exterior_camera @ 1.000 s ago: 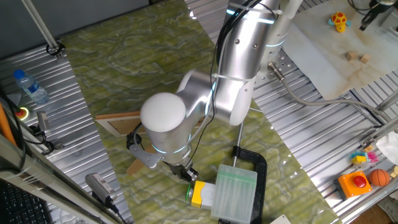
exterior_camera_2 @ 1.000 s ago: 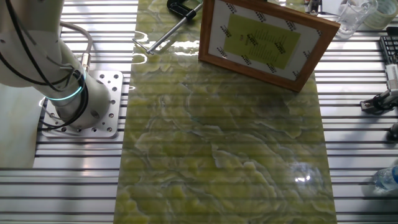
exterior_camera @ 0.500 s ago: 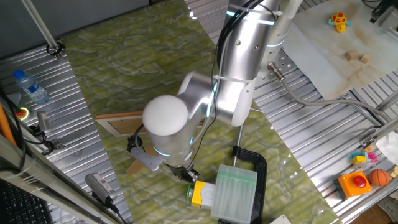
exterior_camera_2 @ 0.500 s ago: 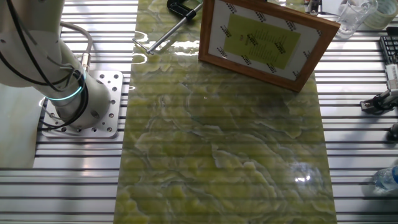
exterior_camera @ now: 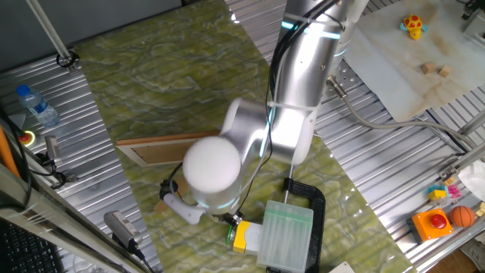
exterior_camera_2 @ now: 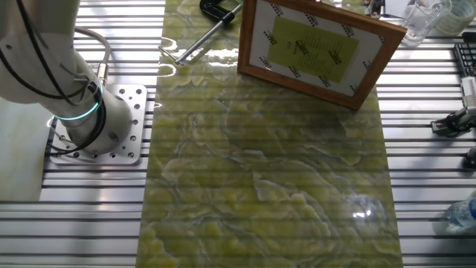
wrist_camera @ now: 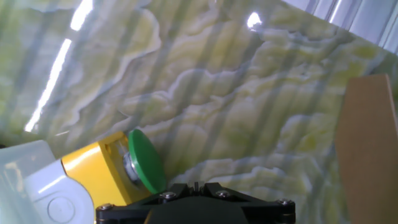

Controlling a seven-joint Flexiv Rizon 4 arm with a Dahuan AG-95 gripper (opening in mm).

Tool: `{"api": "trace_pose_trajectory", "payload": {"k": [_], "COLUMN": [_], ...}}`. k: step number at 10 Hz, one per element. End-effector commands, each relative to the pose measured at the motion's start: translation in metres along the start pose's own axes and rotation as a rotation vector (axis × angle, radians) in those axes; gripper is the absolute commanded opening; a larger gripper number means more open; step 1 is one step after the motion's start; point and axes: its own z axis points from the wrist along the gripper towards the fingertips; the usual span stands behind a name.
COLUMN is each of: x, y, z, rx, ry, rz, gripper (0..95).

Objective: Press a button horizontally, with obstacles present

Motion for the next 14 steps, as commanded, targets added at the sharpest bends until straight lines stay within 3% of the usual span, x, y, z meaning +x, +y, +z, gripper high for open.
{"api": "trace_pose_trajectory", "payload": {"k": [1,6,9,12,14], "x": [0.0013,0.0015,0.0016,0.0018,0.0018], "y": [-0.0035,-0.0044,-0.0042,-0.0043,-0.0043], "z": [-0.0012,-0.0026,-0.004,-0.0038,-0.0038], "rx": [0.009,0.003,0.005,-0.014,0.006], "ry": [-0.003,-0.032,-0.011,-0.021,0.022], "rz": [0.003,0.02,0.003,-0.009,-0.019], "gripper": [0.0,0.0,0.0,0.0,0.0]}}
